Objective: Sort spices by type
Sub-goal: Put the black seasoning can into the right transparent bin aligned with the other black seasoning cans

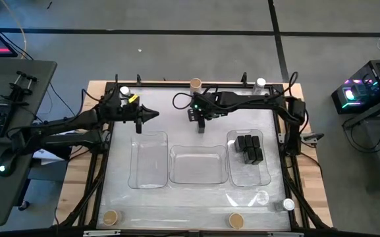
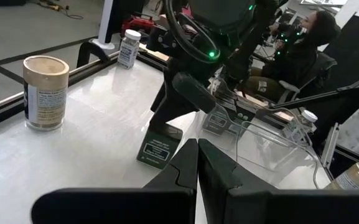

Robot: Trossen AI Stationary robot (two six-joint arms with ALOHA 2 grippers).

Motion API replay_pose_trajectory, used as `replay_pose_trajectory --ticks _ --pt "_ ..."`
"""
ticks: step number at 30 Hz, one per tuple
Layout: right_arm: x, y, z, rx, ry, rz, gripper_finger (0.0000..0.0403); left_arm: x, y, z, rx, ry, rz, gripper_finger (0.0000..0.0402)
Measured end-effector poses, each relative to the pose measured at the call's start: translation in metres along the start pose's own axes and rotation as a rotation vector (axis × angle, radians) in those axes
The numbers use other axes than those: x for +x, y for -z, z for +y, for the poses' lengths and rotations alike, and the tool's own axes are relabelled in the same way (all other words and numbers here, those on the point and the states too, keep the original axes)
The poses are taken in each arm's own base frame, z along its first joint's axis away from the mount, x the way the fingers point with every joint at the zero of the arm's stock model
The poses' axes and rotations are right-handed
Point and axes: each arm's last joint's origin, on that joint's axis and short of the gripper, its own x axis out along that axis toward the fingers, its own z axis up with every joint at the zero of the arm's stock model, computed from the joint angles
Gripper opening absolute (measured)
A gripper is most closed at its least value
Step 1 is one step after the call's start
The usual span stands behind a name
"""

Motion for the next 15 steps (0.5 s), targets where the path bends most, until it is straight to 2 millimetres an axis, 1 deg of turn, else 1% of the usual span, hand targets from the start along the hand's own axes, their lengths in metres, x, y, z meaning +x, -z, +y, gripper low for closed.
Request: replay_pose_trajectory --ticks 4,8,10,12,15 --pt "0.007 0.008 0.004 0.013 -0.005 0.044 0.0254 0.000 0.000 0.000 0.000 -0.001 0.000 0.0000" --pt "0.007 0.015 0.009 0.027 -0.016 0.045 0.0254 0.000 0.000 0.000 -0.001 -0.003 0.001 0.0000" --pt "0.010 0.018 0.010 0.019 -0.002 0.045 0.0254 0.000 0.000 0.000 -0.001 -0.011 0.001 0.0000" --pt "0.019 0.022 0.009 0.008 0.036 0.068 0.0254 0.000 0.000 0.001 -0.002 -0.016 0.002 0.0000" --pt "0.040 0.028 0.007 0.002 0.067 0.128 0.0251 0.000 0.001 0.001 -0.003 -0.018 0.003 0.0000"
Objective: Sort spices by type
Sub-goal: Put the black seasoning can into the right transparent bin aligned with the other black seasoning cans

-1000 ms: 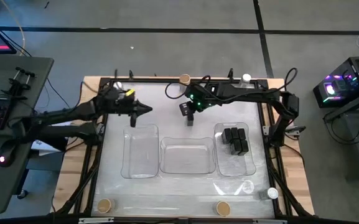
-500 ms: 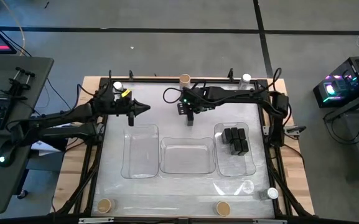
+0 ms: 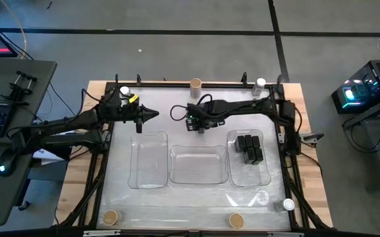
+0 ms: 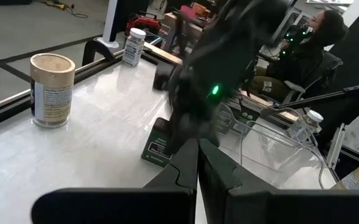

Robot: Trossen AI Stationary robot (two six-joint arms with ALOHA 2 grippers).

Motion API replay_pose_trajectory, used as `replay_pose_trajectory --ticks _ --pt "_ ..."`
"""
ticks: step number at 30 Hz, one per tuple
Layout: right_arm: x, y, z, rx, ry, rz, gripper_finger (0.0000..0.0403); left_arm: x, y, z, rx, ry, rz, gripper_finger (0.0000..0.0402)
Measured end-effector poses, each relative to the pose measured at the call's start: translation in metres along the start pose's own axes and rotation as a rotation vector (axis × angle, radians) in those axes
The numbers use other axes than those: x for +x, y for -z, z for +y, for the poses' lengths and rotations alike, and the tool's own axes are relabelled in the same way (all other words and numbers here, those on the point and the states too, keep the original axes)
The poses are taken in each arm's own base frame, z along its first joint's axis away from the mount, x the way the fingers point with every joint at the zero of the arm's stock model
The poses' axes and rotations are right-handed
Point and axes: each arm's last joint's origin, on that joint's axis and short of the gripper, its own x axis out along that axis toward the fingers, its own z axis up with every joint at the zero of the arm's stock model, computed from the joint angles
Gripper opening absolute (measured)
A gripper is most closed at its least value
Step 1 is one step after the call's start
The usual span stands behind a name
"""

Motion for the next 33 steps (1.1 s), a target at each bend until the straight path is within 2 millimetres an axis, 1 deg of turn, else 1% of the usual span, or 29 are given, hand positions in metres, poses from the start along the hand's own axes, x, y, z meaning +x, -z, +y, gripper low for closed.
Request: replay_pose_trajectory --ticks 2,4,6,10,11,13,15,17,18,21,23,26,28,30,31,33 --pt "0.009 0.000 0.002 -0.003 -0.001 0.005 0.0241 0.000 0.000 0.000 0.000 0.000 0.000 0.0000" --pt "0.009 -0.001 0.003 -0.001 -0.012 -0.026 0.0220 0.000 0.000 0.000 0.000 0.000 0.000 0.0000" --pt "0.006 -0.003 0.004 0.006 -0.017 -0.055 0.0187 0.000 0.000 0.000 -0.001 0.000 0.000 0.0000" --pt "0.002 -0.008 0.002 -0.016 -0.038 -0.044 0.0118 0.000 0.000 0.001 0.006 -0.006 0.000 0.0000" --pt "0.002 -0.009 0.001 -0.036 -0.043 -0.035 0.0110 0.000 0.000 0.001 0.007 -0.007 0.001 0.0000" --pt "0.002 -0.009 0.001 -0.056 -0.040 -0.022 0.0110 0.001 0.000 0.001 0.006 -0.010 0.001 0.0000" --pt "-0.004 -0.008 -0.001 -0.073 -0.037 -0.012 0.0110 0.001 0.001 0.001 -0.005 -0.012 0.004 0.0000" --pt "-0.021 -0.009 -0.003 -0.100 -0.057 -0.016 0.0110 0.001 0.000 0.001 -0.008 -0.011 -0.002 0.0000" --pt "-0.033 -0.008 -0.006 -0.111 -0.064 -0.018 0.0110 0.001 -0.001 0.001 -0.007 -0.009 -0.009 0.0000" --pt "-0.079 -0.003 -0.022 -0.125 -0.058 -0.013 0.0110 0.001 -0.004 0.001 -0.002 -0.015 -0.045 0.0000" --pt "-0.114 0.006 -0.036 -0.128 -0.047 -0.007 0.0110 0.001 -0.008 0.002 -0.002 -0.028 -0.084 0.0000" --pt "-0.167 0.032 -0.057 -0.080 -0.091 0.025 0.0110 0.001 -0.010 0.005 -0.006 -0.050 -0.104 0.0000" --pt "-0.193 0.052 -0.067 -0.031 -0.141 0.075 0.0110 0.003 -0.010 0.007 -0.018 -0.059 -0.107 0.0000" --pt "-0.211 0.073 -0.074 0.038 -0.171 0.132 0.0110 0.005 -0.009 0.009 -0.039 -0.067 -0.099 0.0000" --pt "-0.217 0.084 -0.076 0.071 -0.166 0.162 0.0110 0.006 -0.008 0.011 -0.049 -0.073 -0.091 0.0000" --pt "-0.220 0.106 -0.078 0.108 -0.115 0.225 0.0110 0.009 -0.007 0.012 -0.054 -0.077 -0.078 0.0000"
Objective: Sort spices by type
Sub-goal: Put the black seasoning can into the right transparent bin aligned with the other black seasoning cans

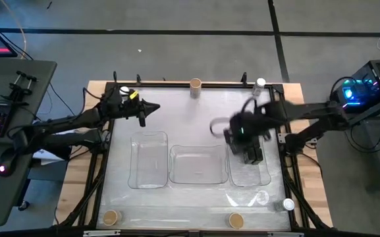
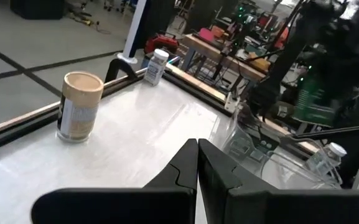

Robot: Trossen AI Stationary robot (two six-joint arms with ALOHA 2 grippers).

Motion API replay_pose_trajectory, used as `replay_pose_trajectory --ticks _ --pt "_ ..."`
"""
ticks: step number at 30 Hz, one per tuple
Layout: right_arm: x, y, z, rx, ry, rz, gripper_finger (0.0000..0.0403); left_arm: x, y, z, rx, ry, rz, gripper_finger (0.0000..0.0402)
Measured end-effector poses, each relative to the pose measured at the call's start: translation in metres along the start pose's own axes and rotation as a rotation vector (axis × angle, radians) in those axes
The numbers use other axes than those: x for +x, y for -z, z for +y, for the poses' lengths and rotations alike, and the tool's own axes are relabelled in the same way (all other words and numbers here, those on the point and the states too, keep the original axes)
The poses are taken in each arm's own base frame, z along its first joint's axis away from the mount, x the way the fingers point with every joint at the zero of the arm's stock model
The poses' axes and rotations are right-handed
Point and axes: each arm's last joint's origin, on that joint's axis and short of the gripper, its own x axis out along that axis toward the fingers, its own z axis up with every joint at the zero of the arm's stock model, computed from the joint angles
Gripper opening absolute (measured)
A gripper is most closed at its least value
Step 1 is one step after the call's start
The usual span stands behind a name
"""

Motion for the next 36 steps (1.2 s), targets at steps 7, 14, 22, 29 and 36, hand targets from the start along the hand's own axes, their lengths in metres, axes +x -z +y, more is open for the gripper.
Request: replay_pose_trajectory --ticks 7,14,22,29,36 --pt "0.066 0.032 -0.005 0.089 0.262 -0.053 0.0110 0.007 0.004 0.003 0.004 -0.010 0.027 0.0000" --pt "0.121 0.022 -0.023 0.166 0.353 -0.111 0.0115 0.009 -0.001 0.002 0.018 0.011 -0.030 0.0000" --pt "0.147 0.017 -0.040 0.181 0.365 -0.165 0.0122 0.009 -0.001 0.001 0.010 0.013 -0.029 0.0000" --pt "0.150 0.017 -0.043 0.142 0.380 -0.141 0.0134 0.009 -0.001 0.001 0.000 0.013 -0.028 0.0000" --pt "0.149 0.018 -0.044 0.143 0.383 -0.123 0.0196 0.009 -0.001 0.002 -0.001 0.012 -0.027 0.0000"
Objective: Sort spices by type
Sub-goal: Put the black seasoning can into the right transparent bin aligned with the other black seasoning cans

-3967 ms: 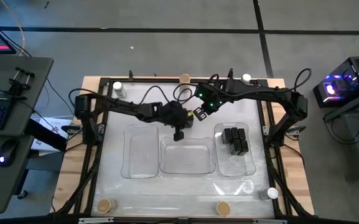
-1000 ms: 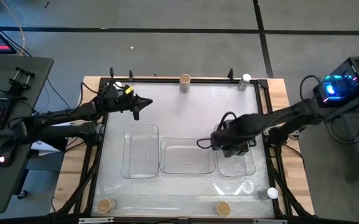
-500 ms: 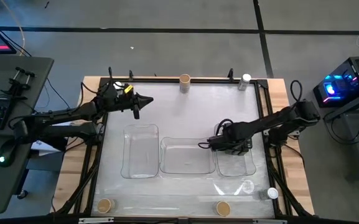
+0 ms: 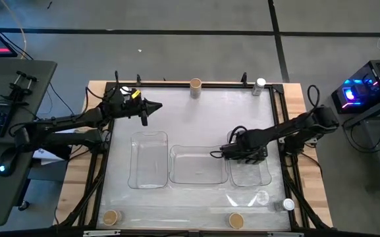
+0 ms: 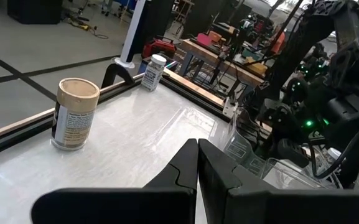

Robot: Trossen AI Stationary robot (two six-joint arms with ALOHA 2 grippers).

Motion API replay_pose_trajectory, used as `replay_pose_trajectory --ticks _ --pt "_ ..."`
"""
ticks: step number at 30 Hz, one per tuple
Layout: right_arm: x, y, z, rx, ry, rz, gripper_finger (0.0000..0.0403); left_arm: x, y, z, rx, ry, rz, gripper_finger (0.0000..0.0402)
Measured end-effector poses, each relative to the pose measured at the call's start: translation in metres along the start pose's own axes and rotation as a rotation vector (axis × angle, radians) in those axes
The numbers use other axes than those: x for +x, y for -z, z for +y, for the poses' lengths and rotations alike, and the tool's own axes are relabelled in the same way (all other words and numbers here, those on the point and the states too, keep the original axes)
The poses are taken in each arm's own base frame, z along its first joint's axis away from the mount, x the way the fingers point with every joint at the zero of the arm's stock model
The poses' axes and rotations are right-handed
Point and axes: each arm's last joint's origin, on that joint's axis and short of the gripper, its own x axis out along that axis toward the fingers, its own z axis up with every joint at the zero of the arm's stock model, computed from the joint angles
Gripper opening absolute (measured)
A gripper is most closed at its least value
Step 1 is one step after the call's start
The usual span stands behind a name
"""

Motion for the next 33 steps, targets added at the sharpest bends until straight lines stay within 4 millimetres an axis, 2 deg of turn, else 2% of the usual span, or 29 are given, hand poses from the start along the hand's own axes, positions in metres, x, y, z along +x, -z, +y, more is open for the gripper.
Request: replay_pose_trajectory --ticks 3,7,14,17,20,24,25,33 --pt "-0.003 0.000 -0.001 -0.021 -0.010 0.019 0.0213 0.000 0.000 0.000 0.000 0.000 0.000 0.0000" --pt "-0.013 0.000 -0.006 -0.042 -0.054 0.069 0.0216 0.000 0.000 0.000 -0.002 0.000 0.000 0.0000" --pt "-0.058 -0.008 -0.022 -0.040 -0.150 0.031 0.0215 0.000 0.000 0.000 0.000 0.001 -0.002 0.0000" --pt "-0.068 -0.012 -0.023 -0.051 -0.226 0.035 0.0208 0.000 0.000 0.000 0.000 0.001 -0.002 0.0000" --pt "-0.066 -0.013 -0.014 -0.119 -0.267 0.089 0.0165 0.000 0.000 0.000 0.000 0.000 -0.002 0.0000" --pt "-0.057 -0.015 0.004 -0.195 -0.304 0.082 0.0040 0.000 0.000 0.000 0.000 0.000 -0.002 0.0000" --pt "-0.055 -0.016 0.007 -0.212 -0.304 0.077 0.0021 0.000 0.000 0.000 0.000 0.000 -0.001 0.0000" --pt "-0.032 -0.028 0.012 -0.318 -0.129 0.095 0.0005 0.000 0.000 0.000 0.000 0.000 -0.002 0.0000"
